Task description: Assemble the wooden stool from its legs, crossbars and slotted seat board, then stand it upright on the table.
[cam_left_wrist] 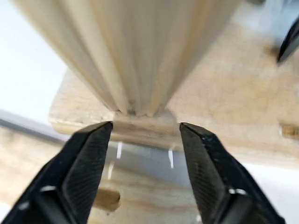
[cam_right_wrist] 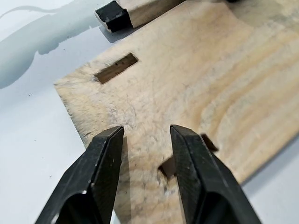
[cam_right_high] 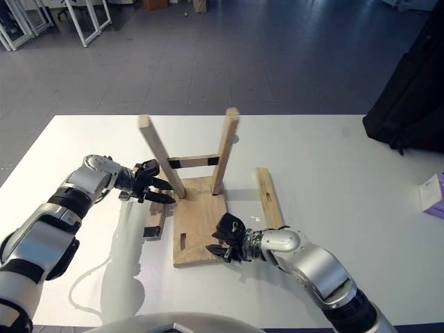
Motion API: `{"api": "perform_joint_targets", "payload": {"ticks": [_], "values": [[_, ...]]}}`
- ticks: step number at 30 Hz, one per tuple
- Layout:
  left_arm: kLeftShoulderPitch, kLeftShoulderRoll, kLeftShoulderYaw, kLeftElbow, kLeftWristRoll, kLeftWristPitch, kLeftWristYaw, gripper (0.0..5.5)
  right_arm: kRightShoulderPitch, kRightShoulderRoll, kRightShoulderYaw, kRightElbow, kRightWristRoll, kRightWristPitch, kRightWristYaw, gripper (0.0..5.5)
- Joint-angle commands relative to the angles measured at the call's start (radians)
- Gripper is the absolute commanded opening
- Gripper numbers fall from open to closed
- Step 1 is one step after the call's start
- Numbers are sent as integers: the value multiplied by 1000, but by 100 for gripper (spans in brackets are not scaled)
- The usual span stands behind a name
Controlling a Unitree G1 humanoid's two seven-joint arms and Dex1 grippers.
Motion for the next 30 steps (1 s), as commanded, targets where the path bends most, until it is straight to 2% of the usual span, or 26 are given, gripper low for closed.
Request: {"api": "perform_joint_targets", "payload": {"ticks": [1,6,7,9,11,13,15,18,21,25,30], "values": [[-10,19,15,22,81,-14,-34,332,59,14,16,36,-18,31,-45,180],[6,110,146,-110,46,63,-69,428,84,23,8,43,-21,12,-72,180],[27,133,187,-189,23,88,-60,428,93,27,7,40,-23,10,-81,180],[82,155,337,-411,-96,239,21,428,107,37,8,37,-26,7,-98,180],[204,151,515,-674,-155,372,238,428,123,42,7,22,-24,7,-113,180],[371,50,696,-899,-135,466,556,428,131,89,-58,-1,-27,-9,-175,180],[529,-94,784,-1107,-105,541,797,428,98,167,-163,-24,-8,-19,-241,180],[707,-242,753,-1274,-23,563,1022,428,35,250,-263,-68,31,-1,-300,180],[834,-259,708,-1288,46,551,1106,428,-5,287,-287,-102,52,35,-325,180],[850,-230,732,-1213,56,530,1121,428,-10,298,-281,-123,62,66,-342,180],[862,-169,724,-989,45,446,1031,428,-33,292,-277,-132,74,89,-338,180]]}}
